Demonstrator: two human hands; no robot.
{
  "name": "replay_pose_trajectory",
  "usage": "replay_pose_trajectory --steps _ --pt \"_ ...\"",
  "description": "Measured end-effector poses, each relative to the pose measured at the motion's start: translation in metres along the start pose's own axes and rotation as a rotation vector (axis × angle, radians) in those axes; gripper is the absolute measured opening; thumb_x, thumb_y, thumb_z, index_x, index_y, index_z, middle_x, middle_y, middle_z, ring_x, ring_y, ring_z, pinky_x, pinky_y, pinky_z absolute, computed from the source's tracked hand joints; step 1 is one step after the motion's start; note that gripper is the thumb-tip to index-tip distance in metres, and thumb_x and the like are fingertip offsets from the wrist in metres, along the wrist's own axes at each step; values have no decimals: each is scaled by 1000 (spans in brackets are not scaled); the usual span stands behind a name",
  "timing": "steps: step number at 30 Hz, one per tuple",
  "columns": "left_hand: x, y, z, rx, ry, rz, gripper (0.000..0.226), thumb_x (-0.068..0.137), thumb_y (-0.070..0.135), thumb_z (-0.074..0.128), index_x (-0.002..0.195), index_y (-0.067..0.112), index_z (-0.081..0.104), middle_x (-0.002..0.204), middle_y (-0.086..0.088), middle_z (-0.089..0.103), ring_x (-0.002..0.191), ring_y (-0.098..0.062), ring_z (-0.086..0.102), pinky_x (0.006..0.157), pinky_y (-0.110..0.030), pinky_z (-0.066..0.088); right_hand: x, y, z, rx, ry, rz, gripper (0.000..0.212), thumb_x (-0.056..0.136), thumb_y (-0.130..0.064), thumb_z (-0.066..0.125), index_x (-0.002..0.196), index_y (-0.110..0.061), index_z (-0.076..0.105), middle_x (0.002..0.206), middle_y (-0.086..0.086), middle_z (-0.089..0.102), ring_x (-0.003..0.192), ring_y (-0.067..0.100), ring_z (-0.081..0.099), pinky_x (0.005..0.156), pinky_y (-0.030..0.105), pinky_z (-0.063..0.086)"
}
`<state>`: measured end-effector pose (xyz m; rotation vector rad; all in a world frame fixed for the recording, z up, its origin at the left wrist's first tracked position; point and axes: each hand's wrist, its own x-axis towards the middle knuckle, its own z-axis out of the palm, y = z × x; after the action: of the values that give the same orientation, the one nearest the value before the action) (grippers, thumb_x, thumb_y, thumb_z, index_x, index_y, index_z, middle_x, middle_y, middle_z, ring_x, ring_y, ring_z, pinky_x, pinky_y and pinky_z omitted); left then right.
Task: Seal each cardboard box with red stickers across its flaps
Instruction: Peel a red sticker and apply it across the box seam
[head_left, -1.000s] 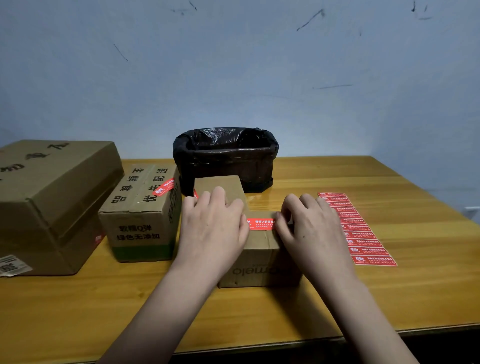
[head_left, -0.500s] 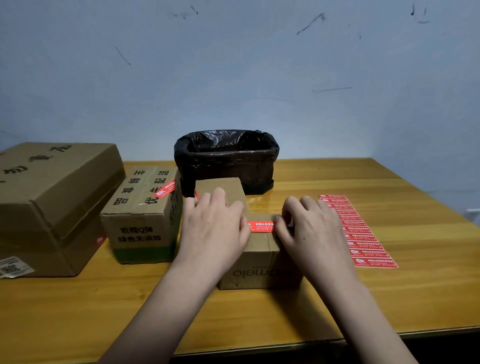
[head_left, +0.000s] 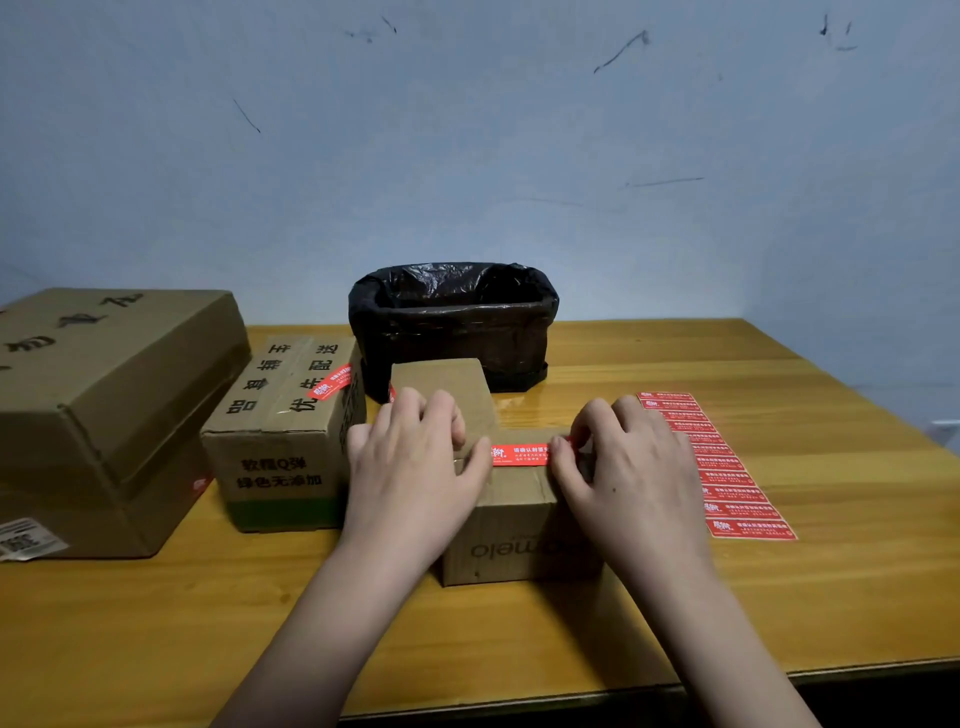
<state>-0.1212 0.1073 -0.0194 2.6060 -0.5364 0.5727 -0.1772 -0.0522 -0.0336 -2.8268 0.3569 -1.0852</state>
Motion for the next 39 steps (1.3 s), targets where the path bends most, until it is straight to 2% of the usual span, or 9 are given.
replay_pose_trajectory --steps 4,7,11,15,20,24,31,35,39 --pt "-4 -2 4 -89 16 -26 22 89 49 47 91 29 40 95 9 40 93 -11 40 83 -28 24 1 0 0 101 -36 70 20 85 -41 57 93 -23 53 86 -4 54 83 20 51 70 38 41" --pt "-6 -3 5 -178 -2 -68 21 89 47 51 93 30 41 99 10 41 97 -11 40 85 -28 25 1 2 -1 359 -95 154 15 87 -33 61 98 -26 52 86 -12 49 87 14 48 76 34 40" --pt "-5 -5 4 -308 -72 -135 17 90 41 55 96 30 44 104 10 41 103 -11 39 88 -30 29 1 10 4 717 -159 272 15 89 -17 63 97 -27 55 73 -6 48 77 13 51 67 28 34" --pt "-5 -7 0 -414 -139 -170 11 91 34 56 97 31 47 106 11 42 108 -12 39 98 -36 36 1 14 7 869 -177 310 18 89 -13 62 98 -28 58 74 -6 47 73 8 49 68 26 35" --pt "-11 -9 -2 -414 -2 -80 11 91 27 57 99 34 57 108 14 46 108 -4 37 89 -28 27 -5 14 2 712 -17 166 6 87 -31 60 92 -31 64 91 -12 50 86 3 49 74 14 37" --pt "-14 -8 -1 -461 50 -24 9 86 32 62 93 37 65 105 17 50 105 -2 41 89 -28 25 -6 16 3 653 -69 116 16 81 -44 59 87 -33 69 96 -15 51 98 2 43 82 9 32" --pt "-15 -14 1 -475 14 -67 8 83 34 67 81 41 64 102 22 51 106 -3 46 91 -31 25 -9 21 7 671 -77 116 4 79 -37 68 80 -33 67 95 -14 56 101 7 46 83 5 28" --pt "-18 -16 -3 -498 89 -34 14 87 29 61 83 42 61 101 21 54 104 -3 49 98 -40 37 -9 19 4 766 -54 178 18 88 -48 58 85 -33 67 98 -19 57 104 3 48 83 21 34" --pt "-28 -8 -7 -252 178 169 30 93 33 41 114 29 63 114 14 55 109 -3 48 96 -33 33 -15 9 -8 397 37 -86 36 93 -40 37 112 -29 66 118 -14 60 119 11 50 95 35 35"
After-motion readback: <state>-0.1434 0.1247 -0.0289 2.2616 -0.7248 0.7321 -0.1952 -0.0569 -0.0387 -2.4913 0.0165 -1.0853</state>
